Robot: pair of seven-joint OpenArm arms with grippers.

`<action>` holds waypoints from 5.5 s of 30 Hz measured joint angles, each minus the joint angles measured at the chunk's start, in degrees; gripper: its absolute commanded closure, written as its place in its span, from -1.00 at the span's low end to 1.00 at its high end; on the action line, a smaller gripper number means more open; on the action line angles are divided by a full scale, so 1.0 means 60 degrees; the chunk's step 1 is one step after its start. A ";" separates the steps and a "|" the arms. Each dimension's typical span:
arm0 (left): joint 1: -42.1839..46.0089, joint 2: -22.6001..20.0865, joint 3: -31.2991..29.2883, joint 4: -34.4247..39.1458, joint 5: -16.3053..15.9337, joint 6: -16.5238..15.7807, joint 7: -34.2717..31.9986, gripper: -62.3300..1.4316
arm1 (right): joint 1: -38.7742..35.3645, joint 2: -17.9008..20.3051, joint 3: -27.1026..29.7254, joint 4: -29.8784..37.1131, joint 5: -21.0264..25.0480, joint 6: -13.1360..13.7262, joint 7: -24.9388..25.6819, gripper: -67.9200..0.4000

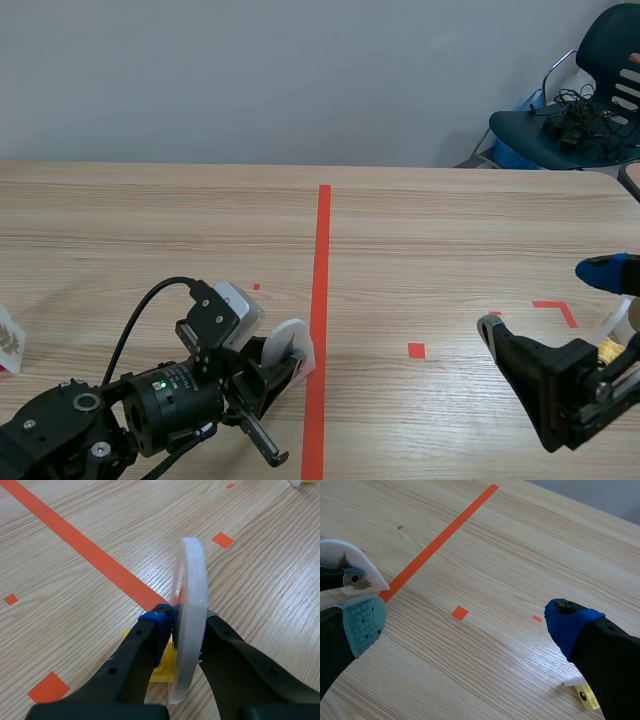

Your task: Do the leaf sorting experiment

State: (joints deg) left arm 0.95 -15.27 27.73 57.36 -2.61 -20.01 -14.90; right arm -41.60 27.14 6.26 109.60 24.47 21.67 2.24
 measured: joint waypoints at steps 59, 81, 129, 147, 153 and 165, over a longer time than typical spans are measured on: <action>0.3479 -0.1198 -0.7715 0.4845 -0.4962 0.1373 0.2667 -0.40 | 0.0004 0.0004 0.0000 0.0000 0.0000 0.0000 0.0000 -1.00; 0.5155 -0.1268 -0.7715 0.8626 -0.5898 -0.3297 0.4255 -1.00 | 0.0004 0.0004 0.0000 0.0000 0.0000 0.0000 0.0000 -1.00; 0.5104 -0.1268 -0.6808 0.7140 -0.4747 -0.3300 0.3785 -1.00 | 0.6528 -0.3075 -0.6135 -0.7351 -0.3475 0.0288 0.1566 -0.35; 0.5104 -0.1268 -0.6808 0.7140 -0.4747 -0.3300 0.3479 -1.00 | 0.6502 -0.3085 -0.6098 -0.7129 -0.3687 0.0255 0.1599 0.86; 0.5104 -0.1268 -0.6808 0.7140 -0.4750 -0.3300 0.3479 -1.00 | 0.5818 -0.2452 -0.5005 -0.5038 -0.3665 0.0288 0.1246 0.86; 0.5104 -0.1268 -0.6808 0.7140 -0.4747 -0.3300 0.3377 -1.00 | 0.2153 -0.1719 -0.0605 -0.1315 -0.1355 0.0280 0.0091 0.86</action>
State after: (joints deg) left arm 31.57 -22.87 -13.13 100.20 -31.09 -39.81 5.37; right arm -28.69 16.82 2.63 101.71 16.34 23.35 2.79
